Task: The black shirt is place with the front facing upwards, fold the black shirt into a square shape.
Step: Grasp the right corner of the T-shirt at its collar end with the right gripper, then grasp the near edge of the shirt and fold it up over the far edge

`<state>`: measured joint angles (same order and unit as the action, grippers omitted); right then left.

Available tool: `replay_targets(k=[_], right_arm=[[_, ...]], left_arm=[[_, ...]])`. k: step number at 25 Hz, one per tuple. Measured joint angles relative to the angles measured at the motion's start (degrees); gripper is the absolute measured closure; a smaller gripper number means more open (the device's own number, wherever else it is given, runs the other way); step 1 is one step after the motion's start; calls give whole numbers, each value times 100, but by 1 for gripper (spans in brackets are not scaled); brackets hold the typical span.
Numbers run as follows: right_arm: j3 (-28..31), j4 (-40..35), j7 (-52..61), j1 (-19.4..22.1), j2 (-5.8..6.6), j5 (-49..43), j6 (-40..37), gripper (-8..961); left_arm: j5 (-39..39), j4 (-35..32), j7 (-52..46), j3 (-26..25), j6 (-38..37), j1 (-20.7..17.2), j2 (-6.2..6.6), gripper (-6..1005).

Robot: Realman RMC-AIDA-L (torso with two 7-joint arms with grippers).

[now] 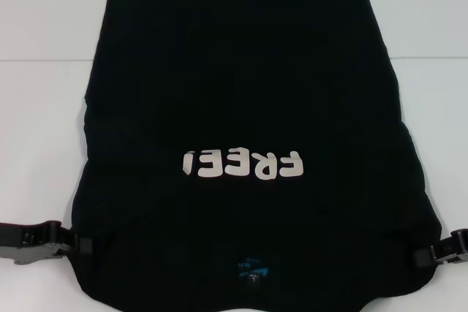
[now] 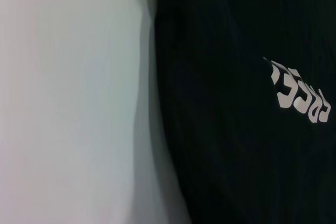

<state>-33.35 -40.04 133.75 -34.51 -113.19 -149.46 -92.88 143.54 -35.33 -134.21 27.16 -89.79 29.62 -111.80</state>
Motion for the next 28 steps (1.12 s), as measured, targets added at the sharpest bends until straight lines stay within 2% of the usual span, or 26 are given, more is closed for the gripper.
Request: replay_targets(k=[7, 9, 15, 23, 28], right_arm=[[-2, -4, 1, -17, 41, -4, 0, 621], [-13, -4, 2, -24, 45, -4, 0, 846], [-42, -4, 0, -64, 76, -4, -28, 917], [68, -101, -185, -88, 313, 136, -511, 917], [88, -321, -262, -32, 356, 173, -747, 917]], left_arm=[[-2, 0, 0, 0, -9, 17, 0, 971], [-2, 0, 0, -9, -14, 20, 3, 970], [-14, -4, -73, -67, -20, 24, 18, 970], [-51, 22, 26, -21, -334, -1, 52, 970], [-73, 60, 50, -52, -489, -14, 93, 970]])
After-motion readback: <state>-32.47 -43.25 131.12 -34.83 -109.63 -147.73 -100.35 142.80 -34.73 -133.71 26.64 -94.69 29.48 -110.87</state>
